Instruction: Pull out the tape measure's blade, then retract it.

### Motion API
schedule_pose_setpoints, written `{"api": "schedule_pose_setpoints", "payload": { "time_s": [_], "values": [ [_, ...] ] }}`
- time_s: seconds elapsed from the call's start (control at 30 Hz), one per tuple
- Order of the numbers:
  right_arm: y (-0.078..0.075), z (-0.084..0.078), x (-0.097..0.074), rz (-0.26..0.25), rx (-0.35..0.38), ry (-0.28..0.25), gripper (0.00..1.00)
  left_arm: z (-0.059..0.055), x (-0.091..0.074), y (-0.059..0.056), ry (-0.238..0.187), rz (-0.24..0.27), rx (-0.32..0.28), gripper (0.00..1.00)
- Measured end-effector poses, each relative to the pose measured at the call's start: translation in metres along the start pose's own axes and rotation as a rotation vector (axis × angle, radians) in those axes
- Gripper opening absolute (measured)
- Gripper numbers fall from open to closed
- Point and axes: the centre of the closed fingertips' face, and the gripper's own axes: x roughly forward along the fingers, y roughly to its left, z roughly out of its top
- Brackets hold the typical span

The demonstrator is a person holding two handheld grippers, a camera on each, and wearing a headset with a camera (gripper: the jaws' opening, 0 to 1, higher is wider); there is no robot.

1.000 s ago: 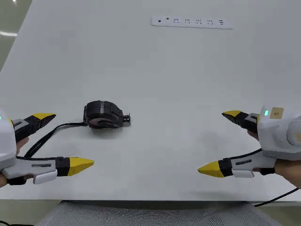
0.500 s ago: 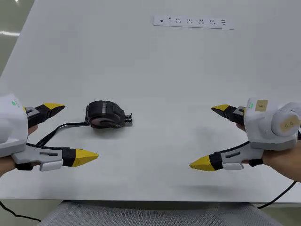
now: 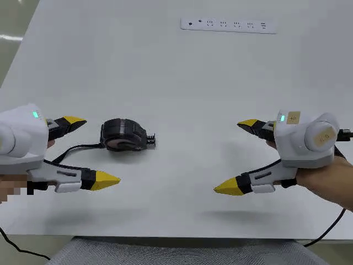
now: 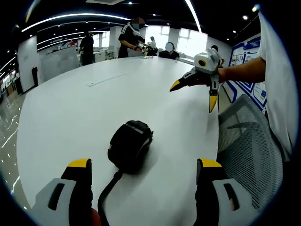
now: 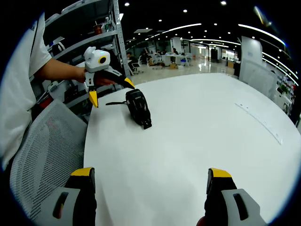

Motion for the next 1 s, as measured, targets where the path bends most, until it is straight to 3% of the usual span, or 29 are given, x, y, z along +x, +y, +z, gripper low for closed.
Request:
{"api": "schedule_pose_setpoints", "payload": {
  "time_s": [0.17,0.63,1.0],
  "values": [
    [-0.003,-0.001,0.010,0.015,-0.019,0.015,0.98,-0.001,0.005,0.005,0.015,-0.011,0.018,0.88],
    [0.000,0.015,0.035,0.067,-0.060,0.019,0.97,-0.007,0.022,0.016,0.074,-0.062,0.085,0.84],
    [0.003,0.018,0.051,0.104,-0.098,0.038,0.96,-0.011,0.032,0.022,0.123,-0.080,0.138,0.74]
  ]
}}
